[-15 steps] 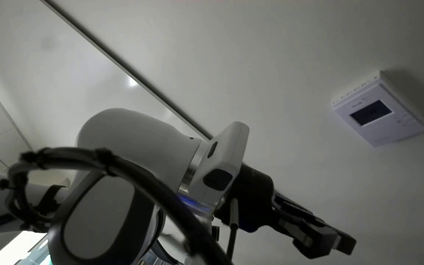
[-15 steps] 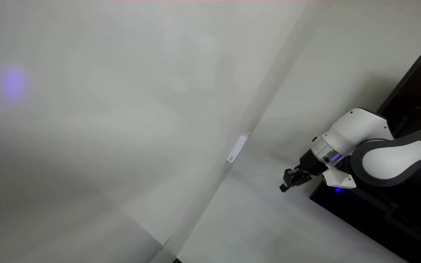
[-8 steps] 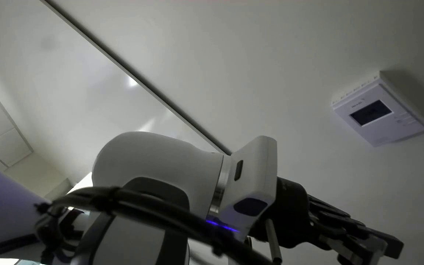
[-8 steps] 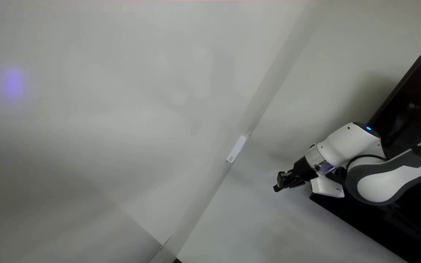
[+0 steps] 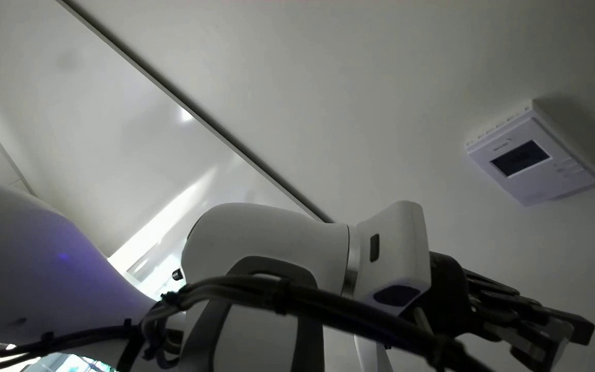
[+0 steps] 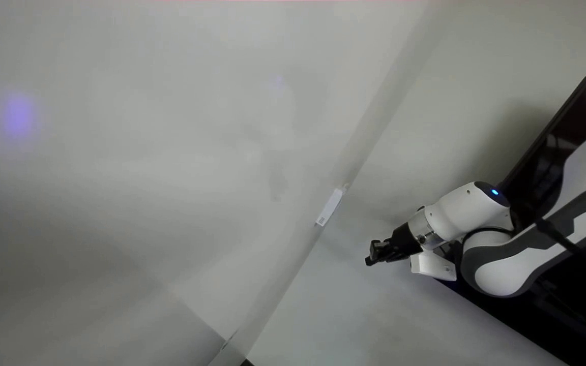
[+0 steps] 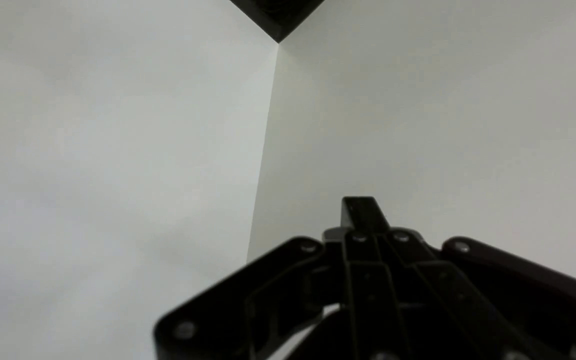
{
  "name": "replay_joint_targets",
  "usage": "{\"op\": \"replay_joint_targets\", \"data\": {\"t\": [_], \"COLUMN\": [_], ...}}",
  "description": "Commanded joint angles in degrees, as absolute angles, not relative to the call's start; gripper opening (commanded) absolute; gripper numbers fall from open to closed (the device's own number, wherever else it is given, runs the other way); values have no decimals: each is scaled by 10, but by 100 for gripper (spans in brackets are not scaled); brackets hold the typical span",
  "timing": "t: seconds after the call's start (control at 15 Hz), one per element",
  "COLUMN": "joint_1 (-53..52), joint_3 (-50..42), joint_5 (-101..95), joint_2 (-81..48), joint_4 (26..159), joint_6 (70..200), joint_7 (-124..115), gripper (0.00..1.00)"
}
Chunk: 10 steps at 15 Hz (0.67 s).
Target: Turn off the light switch
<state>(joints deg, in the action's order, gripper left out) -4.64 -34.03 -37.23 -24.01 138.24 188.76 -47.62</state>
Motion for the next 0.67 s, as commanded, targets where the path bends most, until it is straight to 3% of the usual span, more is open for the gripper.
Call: {"op": "replay_joint_targets", "data": {"t": [0.0,0.2,0.6], "joint_1": [-142,-196,-251], "joint_3": [-431,-477,-496], "joint_5": [-335,-262,-146], "joint_2": [-306,-351,-361], "joint_4": [1358,1358,1313], "joint_6": [1969,2028,1987], "joint_7": [-492,-486,-470], "gripper": [0,0,0]}}
